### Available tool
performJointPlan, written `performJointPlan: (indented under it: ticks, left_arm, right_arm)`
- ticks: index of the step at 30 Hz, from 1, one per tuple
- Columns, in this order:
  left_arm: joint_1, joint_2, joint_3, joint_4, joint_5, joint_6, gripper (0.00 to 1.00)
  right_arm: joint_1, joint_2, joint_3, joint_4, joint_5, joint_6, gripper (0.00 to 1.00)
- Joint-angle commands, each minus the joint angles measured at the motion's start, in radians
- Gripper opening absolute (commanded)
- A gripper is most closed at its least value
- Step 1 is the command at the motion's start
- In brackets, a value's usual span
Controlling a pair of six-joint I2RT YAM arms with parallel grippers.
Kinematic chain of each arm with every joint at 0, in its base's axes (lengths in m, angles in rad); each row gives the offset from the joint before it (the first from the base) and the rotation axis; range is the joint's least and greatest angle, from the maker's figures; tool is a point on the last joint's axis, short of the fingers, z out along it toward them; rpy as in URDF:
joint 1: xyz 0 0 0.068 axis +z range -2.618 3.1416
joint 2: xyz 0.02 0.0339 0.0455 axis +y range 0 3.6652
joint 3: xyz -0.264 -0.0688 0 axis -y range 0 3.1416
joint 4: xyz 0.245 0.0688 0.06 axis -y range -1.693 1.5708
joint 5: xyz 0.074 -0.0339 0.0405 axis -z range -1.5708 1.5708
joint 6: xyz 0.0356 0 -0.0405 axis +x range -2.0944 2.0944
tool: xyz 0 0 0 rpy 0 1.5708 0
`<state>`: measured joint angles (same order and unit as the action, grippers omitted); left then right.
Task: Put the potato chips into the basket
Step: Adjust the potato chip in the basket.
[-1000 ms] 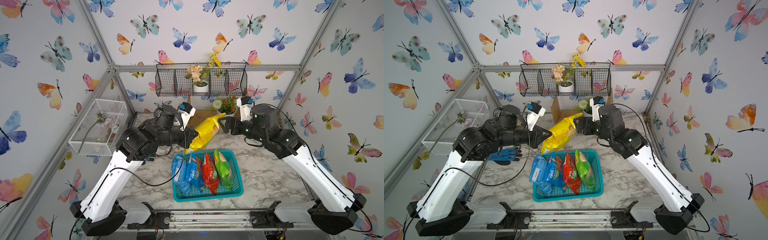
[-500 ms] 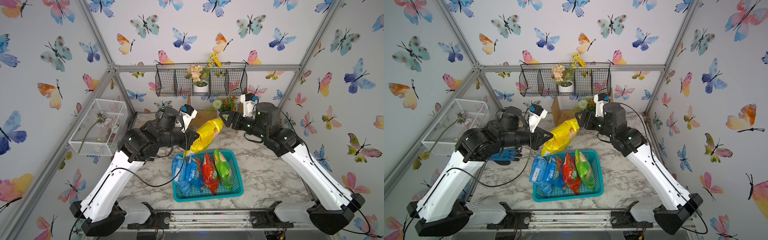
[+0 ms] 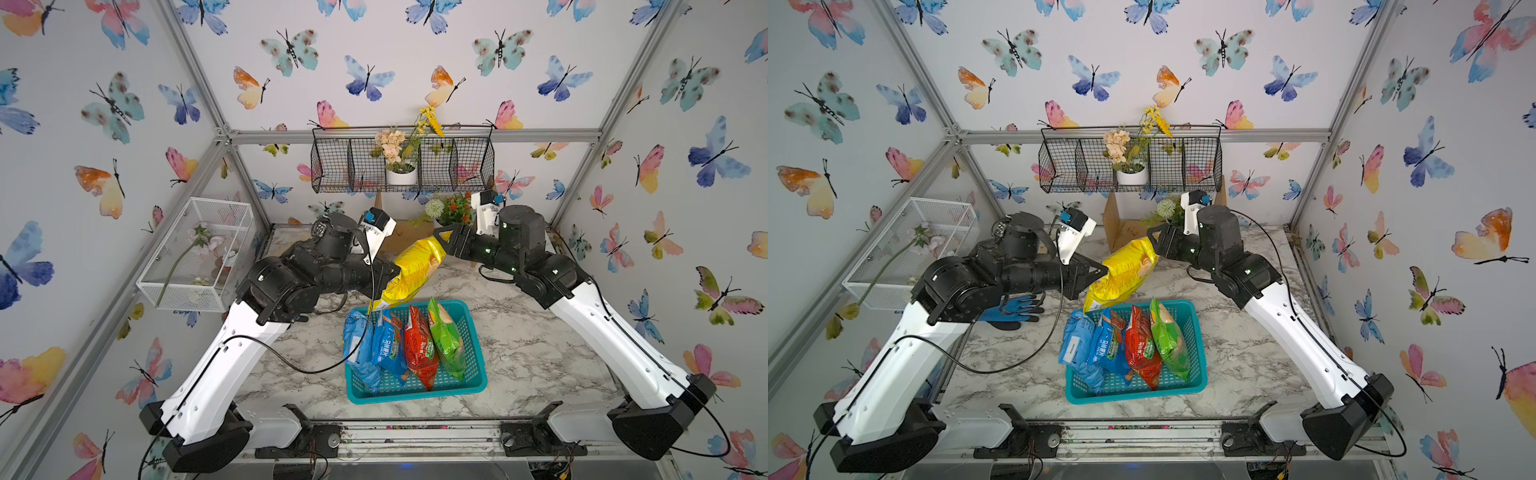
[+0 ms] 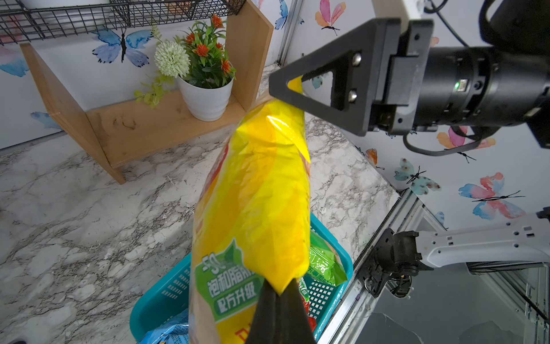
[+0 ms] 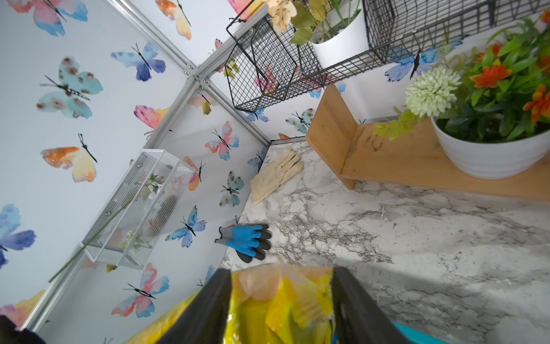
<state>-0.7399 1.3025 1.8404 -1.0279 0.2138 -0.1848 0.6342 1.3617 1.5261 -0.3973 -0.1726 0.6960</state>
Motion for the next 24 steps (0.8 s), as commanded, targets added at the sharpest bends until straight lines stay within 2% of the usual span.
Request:
performJointPlan:
  ticks: [1, 5, 7, 9, 11, 14, 18, 24]
  left_arm:
    - [-0.004, -0.018, -0.014, 0.045, 0.021, 0.015, 0.00]
    - [-0.005, -0.023, -0.026, 0.049, 0.024, 0.011, 0.01]
    - [-0.006, -0.026, -0.033, 0.051, 0.034, 0.008, 0.21]
    - [-0.006, -0.038, -0.048, 0.057, 0.046, 0.005, 0.36]
    - [-0.006, -0.051, -0.064, 0.068, 0.063, -0.004, 0.59]
    - [-0.006, -0.078, -0.093, 0.097, 0.072, -0.020, 0.72]
    - [-0.006, -0.094, -0.101, 0.112, 0.073, -0.034, 0.74]
    - [-0.006, -0.095, -0.107, 0.111, 0.080, -0.049, 0.73]
  right_arm:
    - [-0.004, 0.014, -0.012, 0.043, -0.043, -0.003, 0.38]
    - [-0.004, 0.021, -0.001, 0.056, -0.055, -0.013, 0.04]
    - [-0.005, 0.022, 0.013, 0.059, -0.050, -0.030, 0.02]
    - [-0.008, 0.018, 0.032, 0.061, -0.042, -0.057, 0.02]
    - [-0.014, 0.013, 0.052, 0.060, -0.039, -0.092, 0.02]
    - [-0.031, 0.004, 0.075, 0.064, -0.041, -0.133, 0.03]
    - [-0.073, 0.002, 0.115, 0.057, -0.077, -0.144, 0.03]
    - [-0.106, 0.011, 0.189, 0.037, -0.114, -0.181, 0.03]
